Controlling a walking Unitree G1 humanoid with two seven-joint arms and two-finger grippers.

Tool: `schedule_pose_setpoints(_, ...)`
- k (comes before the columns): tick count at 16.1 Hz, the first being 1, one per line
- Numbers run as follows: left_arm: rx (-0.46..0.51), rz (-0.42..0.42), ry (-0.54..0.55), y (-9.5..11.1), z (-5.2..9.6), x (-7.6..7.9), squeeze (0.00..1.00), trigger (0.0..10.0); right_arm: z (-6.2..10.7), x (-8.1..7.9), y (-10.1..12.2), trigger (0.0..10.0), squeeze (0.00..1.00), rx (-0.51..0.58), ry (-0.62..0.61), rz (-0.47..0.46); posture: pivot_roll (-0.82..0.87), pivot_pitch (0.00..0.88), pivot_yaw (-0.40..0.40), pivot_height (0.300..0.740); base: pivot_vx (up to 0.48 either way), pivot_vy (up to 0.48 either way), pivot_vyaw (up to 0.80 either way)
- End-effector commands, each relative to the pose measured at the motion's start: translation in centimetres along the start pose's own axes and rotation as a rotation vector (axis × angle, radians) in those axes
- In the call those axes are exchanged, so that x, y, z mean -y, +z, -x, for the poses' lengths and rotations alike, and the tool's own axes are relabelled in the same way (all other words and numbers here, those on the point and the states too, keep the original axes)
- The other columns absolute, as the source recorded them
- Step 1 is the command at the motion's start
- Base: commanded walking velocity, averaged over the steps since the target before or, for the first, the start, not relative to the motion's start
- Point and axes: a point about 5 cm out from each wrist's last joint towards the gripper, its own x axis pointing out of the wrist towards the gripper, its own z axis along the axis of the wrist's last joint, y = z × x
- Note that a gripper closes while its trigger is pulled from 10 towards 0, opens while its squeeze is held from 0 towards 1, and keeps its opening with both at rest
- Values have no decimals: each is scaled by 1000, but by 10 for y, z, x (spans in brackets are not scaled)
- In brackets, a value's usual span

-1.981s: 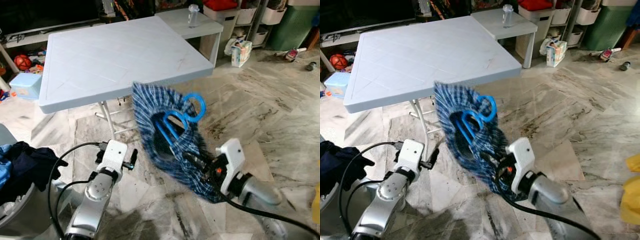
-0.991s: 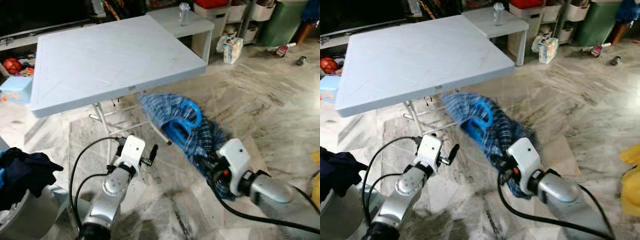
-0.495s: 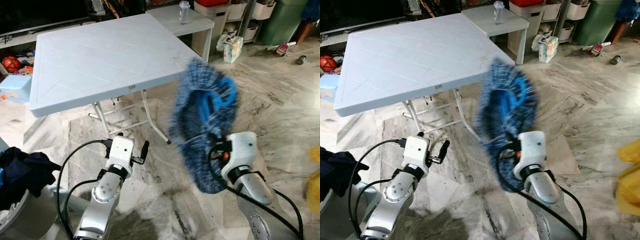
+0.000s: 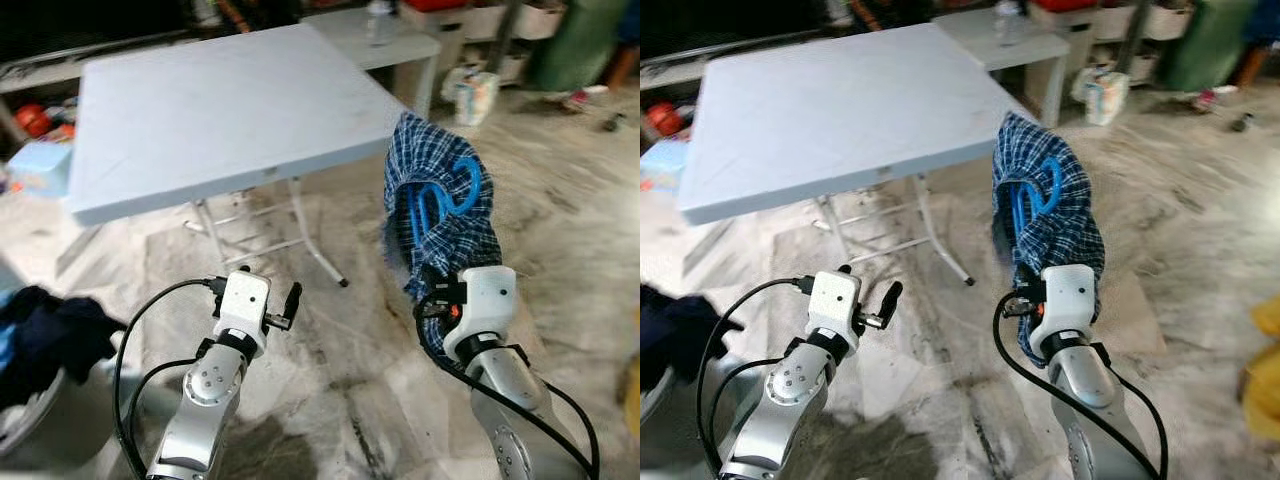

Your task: Hang hanger

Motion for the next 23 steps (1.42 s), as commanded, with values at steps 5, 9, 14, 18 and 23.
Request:
schedule_pose_setpoints(5, -14, 4, 11, 0, 1, -1, 0, 10000, -2, -9, 4, 10000, 0, 30, 46, 7, -59, 85, 9, 740, 0, -232, 545)
schedule_pose_setpoints(9, -22, 12, 14, -1, 1, 1, 0, 10000, -3, -8, 5, 10000, 0, 30, 56, 16, -64, 86, 4, 740, 0, -310, 108)
schedule_pose_setpoints(14, -18, 27, 33, -1, 0, 0, 0, 10000, -3, -13, 4, 10000, 0, 24, 91, 23, -67, 86, 2, 740, 0, -189, 0)
schedule_pose_setpoints(18, -56, 4, 29, -6, -3, -2, 0, 10000, -2, -20, 2, 10000, 0, -2, 170, -5, -67, 87, -3, 740, 0, 0, 0)
schedule_pose_setpoints(23, -55, -52, 6, -5, -21, -3, 0, 10000, 23, -50, 19, 10000, 0, -106, 626, -116, -83, 80, -2, 740, 0, 0, 0)
